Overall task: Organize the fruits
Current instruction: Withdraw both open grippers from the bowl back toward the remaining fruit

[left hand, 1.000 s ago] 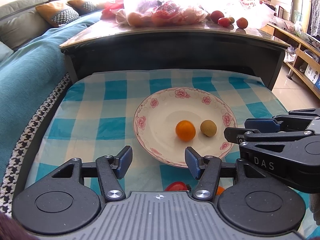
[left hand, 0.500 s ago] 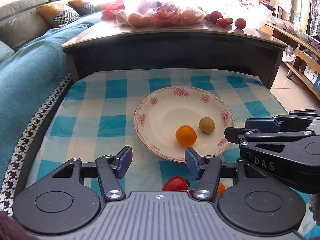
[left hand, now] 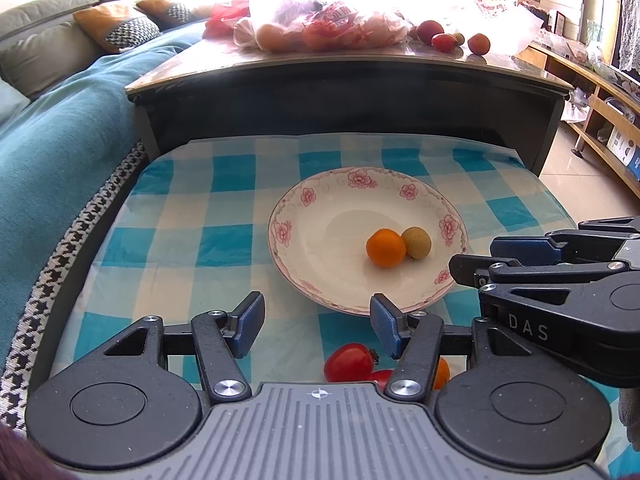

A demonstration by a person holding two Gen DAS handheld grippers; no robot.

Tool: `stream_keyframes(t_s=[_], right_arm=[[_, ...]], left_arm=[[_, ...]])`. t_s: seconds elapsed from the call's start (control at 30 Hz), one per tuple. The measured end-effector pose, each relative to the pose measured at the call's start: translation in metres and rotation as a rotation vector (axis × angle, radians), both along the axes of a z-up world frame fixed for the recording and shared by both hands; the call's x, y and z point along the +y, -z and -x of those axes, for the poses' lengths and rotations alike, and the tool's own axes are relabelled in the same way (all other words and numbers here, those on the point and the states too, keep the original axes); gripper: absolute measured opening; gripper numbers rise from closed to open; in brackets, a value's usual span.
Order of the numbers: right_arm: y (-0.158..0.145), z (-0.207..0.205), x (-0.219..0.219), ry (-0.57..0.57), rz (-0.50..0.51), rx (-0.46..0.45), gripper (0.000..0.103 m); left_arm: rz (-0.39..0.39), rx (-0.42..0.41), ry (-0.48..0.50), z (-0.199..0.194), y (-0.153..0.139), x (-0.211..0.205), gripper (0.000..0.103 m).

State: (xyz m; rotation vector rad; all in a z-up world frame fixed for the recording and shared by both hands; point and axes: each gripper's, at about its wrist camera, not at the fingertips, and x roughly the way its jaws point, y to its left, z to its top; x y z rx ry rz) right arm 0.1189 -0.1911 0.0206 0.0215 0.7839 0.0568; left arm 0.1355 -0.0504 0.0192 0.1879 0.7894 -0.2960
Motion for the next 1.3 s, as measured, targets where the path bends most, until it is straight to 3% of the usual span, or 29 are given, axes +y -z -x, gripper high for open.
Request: stream_keyframes(t_s=[1.3], right_arm=[[0.005, 0.038, 0.007, 0.007, -0.027, 0.052, 0.034]], left_arm=[[-0.02, 0.027, -0.008, 0.038, 0.003, 0.007, 0.067]])
